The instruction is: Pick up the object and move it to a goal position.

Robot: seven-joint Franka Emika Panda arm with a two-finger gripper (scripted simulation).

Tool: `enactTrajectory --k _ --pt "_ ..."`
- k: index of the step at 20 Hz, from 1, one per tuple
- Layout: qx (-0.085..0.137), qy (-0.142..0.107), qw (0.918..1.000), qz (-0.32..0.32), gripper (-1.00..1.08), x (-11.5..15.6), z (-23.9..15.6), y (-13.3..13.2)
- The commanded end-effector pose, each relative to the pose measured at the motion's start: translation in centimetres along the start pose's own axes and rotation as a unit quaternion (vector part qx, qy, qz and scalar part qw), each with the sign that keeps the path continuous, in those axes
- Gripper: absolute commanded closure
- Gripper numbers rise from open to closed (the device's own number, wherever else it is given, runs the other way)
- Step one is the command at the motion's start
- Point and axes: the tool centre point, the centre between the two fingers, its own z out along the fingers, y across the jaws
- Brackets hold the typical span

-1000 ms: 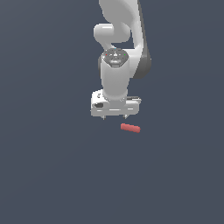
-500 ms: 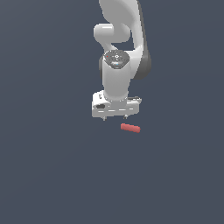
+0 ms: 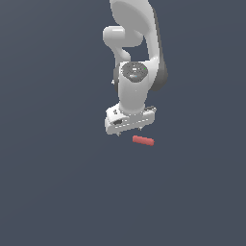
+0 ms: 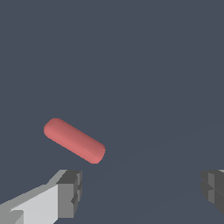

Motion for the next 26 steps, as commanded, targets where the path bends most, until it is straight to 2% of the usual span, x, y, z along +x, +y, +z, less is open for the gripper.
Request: enactTrajectory --k 1,7,12,16,26 --pt "-0.002 0.0 0.9993 -0.038 -0.92 0.0 0.7 -0.6" --pt "-0.006 0.0 0.9899 -0.142 -0.92 -0.1 2.7 -2.2" --pt "-0.007 0.001 0.9739 -0.227 -0.92 -0.2 4.2 -3.6" --pt "-0.008 0.002 0.9556 -0.294 -0.92 -0.3 5.4 -4.9" --pt "-0.007 0.007 0.9008 -0.434 -0.92 -0.7 7.8 -7.7"
